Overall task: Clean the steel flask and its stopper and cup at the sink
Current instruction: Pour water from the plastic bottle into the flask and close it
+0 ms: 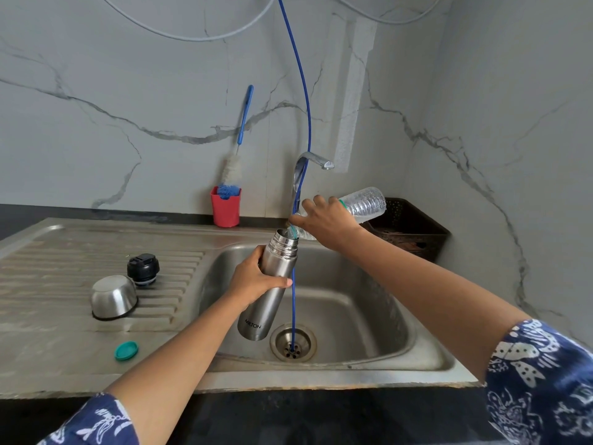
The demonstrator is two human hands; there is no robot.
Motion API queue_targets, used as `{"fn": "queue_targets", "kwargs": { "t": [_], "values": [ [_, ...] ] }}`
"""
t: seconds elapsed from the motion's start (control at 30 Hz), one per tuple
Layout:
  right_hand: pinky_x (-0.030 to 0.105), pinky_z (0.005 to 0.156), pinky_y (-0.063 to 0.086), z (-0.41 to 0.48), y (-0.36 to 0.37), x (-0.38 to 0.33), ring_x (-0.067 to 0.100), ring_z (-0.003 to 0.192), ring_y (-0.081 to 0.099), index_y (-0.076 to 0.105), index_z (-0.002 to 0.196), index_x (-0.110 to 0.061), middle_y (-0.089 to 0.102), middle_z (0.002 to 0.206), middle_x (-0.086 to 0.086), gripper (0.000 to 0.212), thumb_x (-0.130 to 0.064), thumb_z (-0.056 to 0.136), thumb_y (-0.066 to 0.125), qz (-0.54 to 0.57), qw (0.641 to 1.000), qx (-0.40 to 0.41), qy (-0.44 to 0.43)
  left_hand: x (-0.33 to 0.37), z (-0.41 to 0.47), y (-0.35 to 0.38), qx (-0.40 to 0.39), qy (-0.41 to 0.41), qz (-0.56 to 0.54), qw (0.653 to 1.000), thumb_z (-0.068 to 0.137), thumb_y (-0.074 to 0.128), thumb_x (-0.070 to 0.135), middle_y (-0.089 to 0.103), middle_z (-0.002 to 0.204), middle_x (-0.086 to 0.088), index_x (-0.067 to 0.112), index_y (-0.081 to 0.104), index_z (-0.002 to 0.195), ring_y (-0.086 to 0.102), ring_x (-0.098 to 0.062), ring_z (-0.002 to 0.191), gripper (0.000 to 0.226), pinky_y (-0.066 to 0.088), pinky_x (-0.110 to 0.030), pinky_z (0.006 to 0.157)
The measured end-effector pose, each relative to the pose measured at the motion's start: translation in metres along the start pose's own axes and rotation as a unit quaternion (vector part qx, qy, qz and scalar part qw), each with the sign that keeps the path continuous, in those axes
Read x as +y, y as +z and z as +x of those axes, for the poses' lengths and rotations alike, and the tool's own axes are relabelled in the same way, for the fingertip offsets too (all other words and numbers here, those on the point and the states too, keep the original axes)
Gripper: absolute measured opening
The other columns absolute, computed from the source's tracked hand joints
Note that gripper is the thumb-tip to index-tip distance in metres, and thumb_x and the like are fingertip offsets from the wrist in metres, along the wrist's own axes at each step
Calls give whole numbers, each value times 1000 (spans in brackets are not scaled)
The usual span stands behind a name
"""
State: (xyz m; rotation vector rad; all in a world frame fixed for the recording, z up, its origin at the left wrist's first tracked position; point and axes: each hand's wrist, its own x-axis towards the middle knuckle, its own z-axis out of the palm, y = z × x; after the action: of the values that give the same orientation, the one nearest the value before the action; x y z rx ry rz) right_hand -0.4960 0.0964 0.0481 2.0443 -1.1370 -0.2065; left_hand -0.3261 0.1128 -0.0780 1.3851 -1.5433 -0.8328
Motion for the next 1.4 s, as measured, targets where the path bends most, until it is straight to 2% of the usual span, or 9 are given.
{"fn": "queue_targets", "kwargs": {
  "t": [0.7, 1.07, 1.4],
  "values": [
    [43, 89, 43, 3, -1, 0, 34, 118, 46, 27, 141, -26, 42, 132, 17, 60, -16, 91, 58, -25, 1000, 0, -18, -3, 1, 0, 1, 3, -3, 1000, 53, 90, 28, 65, 106, 10, 36, 52, 112, 63, -12, 93, 71, 54, -38, 85],
    [44, 92, 42, 5, -6, -1, 34, 120, 45, 30, 139, -25, 43, 131, 16, 57, -15, 90, 57, -40, 999, 4, -27, -5, 1, -1, 3, -1, -14, 1000, 50, 90, 31, 67, 102, 11, 40, 53, 104, 65, -12, 92, 66, 55, -41, 86],
    [44, 92, 41, 8, -7, -2, 33, 118, 45, 31, 136, -23, 43, 131, 14, 56, -16, 88, 61, -65, 997, 10, -35, -3, 0, -1, 6, -4, -20, 1000, 43, 88, 38, 68, 102, 11, 39, 55, 106, 65, -11, 92, 71, 55, -42, 86]
  ]
}}
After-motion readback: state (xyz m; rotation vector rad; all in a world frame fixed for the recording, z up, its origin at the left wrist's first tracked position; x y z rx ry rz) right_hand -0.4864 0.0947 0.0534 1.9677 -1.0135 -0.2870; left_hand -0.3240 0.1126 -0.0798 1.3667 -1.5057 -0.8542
